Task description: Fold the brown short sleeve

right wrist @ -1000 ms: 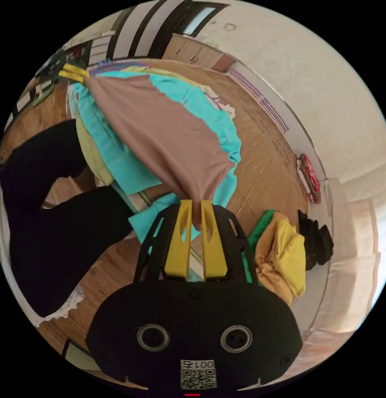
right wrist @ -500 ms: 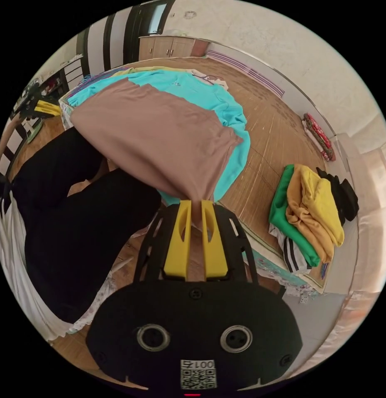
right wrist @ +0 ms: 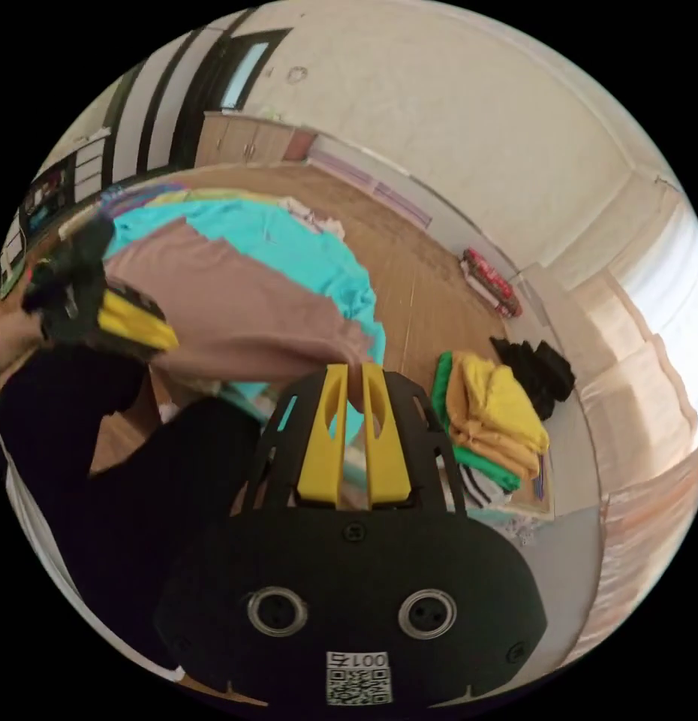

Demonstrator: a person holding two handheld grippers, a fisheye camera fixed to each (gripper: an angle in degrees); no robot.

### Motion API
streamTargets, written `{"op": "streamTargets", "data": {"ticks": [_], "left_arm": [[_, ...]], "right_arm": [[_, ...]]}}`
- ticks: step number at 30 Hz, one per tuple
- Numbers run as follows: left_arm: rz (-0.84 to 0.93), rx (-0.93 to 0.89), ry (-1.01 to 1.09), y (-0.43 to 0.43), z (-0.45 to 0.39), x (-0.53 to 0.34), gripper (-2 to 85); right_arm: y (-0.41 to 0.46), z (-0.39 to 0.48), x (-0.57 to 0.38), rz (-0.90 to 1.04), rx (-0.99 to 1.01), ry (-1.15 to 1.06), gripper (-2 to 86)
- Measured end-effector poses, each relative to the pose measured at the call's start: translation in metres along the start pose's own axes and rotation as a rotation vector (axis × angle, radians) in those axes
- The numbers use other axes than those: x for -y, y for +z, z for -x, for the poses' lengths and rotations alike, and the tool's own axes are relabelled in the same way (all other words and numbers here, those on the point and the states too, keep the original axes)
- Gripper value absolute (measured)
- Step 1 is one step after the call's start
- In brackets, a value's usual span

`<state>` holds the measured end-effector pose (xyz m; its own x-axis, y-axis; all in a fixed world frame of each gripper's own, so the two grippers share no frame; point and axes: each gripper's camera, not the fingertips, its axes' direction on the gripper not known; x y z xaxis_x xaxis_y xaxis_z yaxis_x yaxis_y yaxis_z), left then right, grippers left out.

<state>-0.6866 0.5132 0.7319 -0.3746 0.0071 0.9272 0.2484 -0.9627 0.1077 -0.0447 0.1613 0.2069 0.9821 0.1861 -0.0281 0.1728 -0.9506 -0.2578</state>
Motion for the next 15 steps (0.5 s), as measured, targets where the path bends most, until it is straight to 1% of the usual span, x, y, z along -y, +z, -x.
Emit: {"op": "streamTargets", "data": {"ticks": [1,2,3,4,6,7,9,10,12,13,15], "left_arm": [[-0.006,0.008,-0.009,0.001,0.000,-0.002,-1.0],[-0.033,0.009,-0.028,-0.002,0.001,-0.009,-1.0],[-0.059,-0.014,-0.070,-0.010,0.008,-0.018,-1.0],[-0.074,-0.029,-0.098,-0.015,0.012,-0.023,-1.0],[-0.135,-0.112,-0.229,-0.037,0.035,-0.052,-1.0],[-0.147,-0.135,-0.260,-0.043,0.040,-0.061,-1.0],[-0.169,-0.191,-0.339,-0.060,0.056,-0.101,-1.0],[-0.168,-0.186,-0.354,-0.064,0.058,-0.111,-1.0],[-0.140,-0.135,-0.420,-0.075,0.067,-0.152,-1.0],[-0.127,-0.128,-0.435,-0.076,0.069,-0.161,-1.0],[-0.068,-0.099,-0.468,-0.077,0.076,-0.191,-0.9]], "right_arm": [[-0.006,0.003,0.009,-0.044,0.004,-0.002,2.4],[-0.018,0.009,0.029,-0.132,0.029,-0.008,2.5],[-0.029,0.017,0.052,-0.221,0.076,-0.023,2.6],[-0.033,0.023,0.064,-0.265,0.106,-0.041,2.6],[-0.046,0.056,0.112,-0.419,0.228,-0.129,2.9],[-0.048,0.066,0.123,-0.446,0.267,-0.161,2.9],[-0.049,0.117,0.161,-0.497,0.419,-0.305,3.4],[-0.047,0.132,0.168,-0.487,0.458,-0.350,3.6],[-0.027,0.194,0.182,-0.365,0.607,-0.519,4.6],[-0.020,0.210,0.181,-0.314,0.641,-0.571,5.1],[0.006,0.260,0.169,-0.103,0.673,-0.725,6.7]]}}
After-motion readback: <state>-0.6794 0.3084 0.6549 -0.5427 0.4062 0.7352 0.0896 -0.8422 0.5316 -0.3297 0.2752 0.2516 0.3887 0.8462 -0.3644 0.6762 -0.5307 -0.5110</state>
